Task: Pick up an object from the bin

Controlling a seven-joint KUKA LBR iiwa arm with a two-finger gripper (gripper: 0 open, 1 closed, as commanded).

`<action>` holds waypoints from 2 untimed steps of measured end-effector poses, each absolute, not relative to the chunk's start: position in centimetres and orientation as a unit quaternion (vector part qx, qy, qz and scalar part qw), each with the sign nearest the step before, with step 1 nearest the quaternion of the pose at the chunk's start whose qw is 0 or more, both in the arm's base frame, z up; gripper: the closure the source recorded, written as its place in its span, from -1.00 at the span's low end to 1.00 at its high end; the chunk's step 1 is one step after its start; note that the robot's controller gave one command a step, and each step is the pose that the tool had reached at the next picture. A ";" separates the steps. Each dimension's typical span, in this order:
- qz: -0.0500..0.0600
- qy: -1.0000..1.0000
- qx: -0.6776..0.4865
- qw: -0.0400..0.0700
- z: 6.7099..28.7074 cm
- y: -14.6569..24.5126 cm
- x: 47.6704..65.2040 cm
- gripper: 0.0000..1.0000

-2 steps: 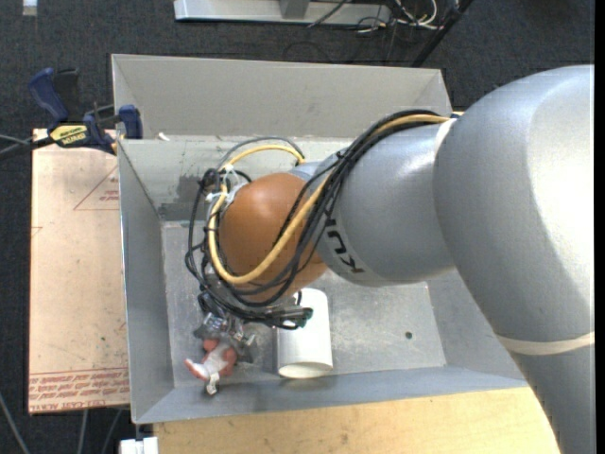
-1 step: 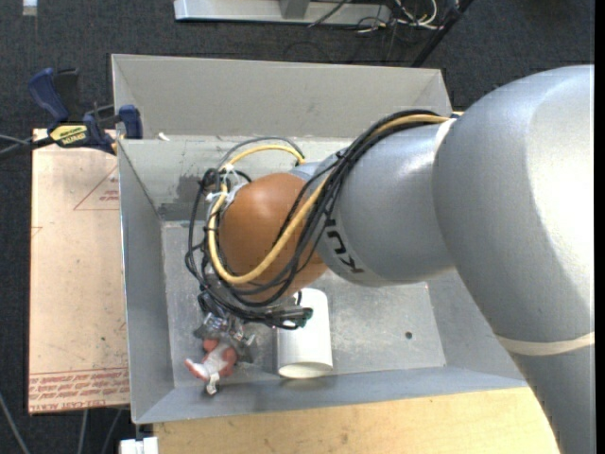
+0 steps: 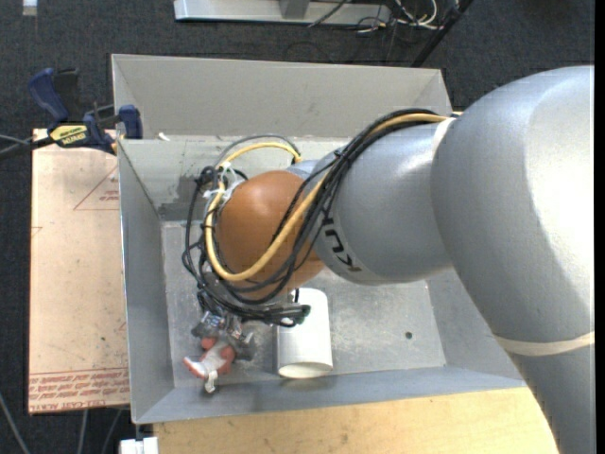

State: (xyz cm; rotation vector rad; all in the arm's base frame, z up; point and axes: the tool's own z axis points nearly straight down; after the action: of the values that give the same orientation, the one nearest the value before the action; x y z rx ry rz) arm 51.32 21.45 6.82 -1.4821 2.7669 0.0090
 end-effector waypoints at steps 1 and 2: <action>0.003 0.881 -0.474 0.001 7.0 22.8 51.9 1.00; 0.004 0.859 -0.513 0.002 20.8 23.2 51.9 1.00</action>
Offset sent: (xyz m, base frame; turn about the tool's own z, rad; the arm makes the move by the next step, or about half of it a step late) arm 0.0047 0.0172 0.1407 -0.0967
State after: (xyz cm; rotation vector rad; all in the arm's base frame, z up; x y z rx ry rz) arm 51.89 23.24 20.76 -1.6084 2.6934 0.0126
